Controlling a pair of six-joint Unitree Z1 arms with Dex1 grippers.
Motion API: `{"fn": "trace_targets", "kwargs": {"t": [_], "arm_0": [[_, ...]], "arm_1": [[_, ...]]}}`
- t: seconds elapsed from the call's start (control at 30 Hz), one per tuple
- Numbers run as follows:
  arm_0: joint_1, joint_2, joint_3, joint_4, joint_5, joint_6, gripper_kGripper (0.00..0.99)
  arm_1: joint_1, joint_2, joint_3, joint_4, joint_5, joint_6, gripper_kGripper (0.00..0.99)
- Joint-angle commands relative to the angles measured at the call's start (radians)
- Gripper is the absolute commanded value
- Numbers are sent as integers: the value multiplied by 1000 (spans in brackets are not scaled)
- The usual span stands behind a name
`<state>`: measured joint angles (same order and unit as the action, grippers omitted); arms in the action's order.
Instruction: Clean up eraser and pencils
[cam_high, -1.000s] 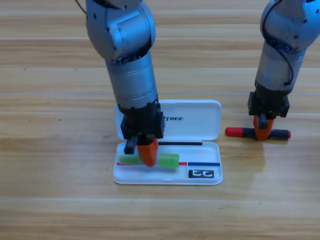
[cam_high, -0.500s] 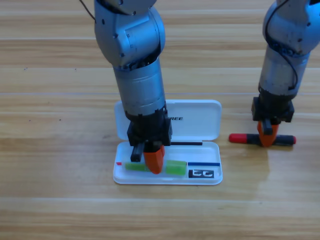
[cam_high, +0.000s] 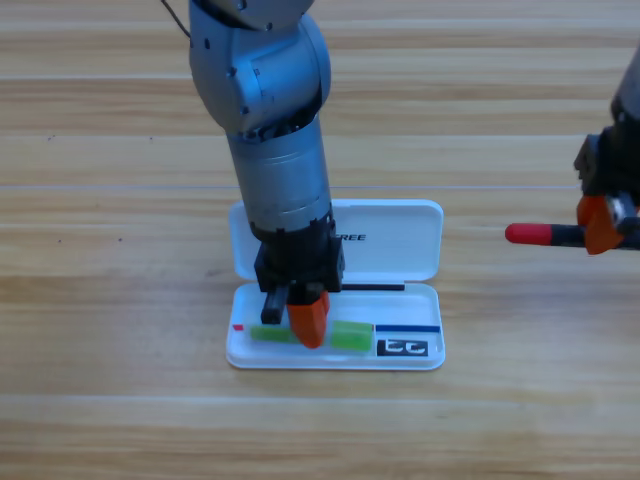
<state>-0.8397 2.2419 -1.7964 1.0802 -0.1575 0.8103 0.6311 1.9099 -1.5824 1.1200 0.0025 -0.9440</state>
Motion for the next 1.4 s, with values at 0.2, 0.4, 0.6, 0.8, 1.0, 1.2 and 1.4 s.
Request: {"fn": "trace_targets", "kwargs": {"t": [0.2,0.4,0.6,0.8,1.0,1.2,1.4], "arm_0": [[-18,21,14,-13,23,6,848],[-18,15,14,-9,29,6,990],[-16,-54,20,15,33,13,990],[34,-194,22,106,13,44,990],[202,-403,45,198,-25,107,990],[488,-533,166,192,-117,282,990],[757,-533,238,150,-258,423,989]], "arm_1": [[113,-58,36,38,54,11,0],[150,-43,16,38,54,22,0],[176,-23,-1,38,53,34,0],[188,1,-13,38,51,40,0],[210,44,-57,46,51,59,0],[245,161,-152,52,51,90,0],[280,270,-254,53,33,110,0]]}}
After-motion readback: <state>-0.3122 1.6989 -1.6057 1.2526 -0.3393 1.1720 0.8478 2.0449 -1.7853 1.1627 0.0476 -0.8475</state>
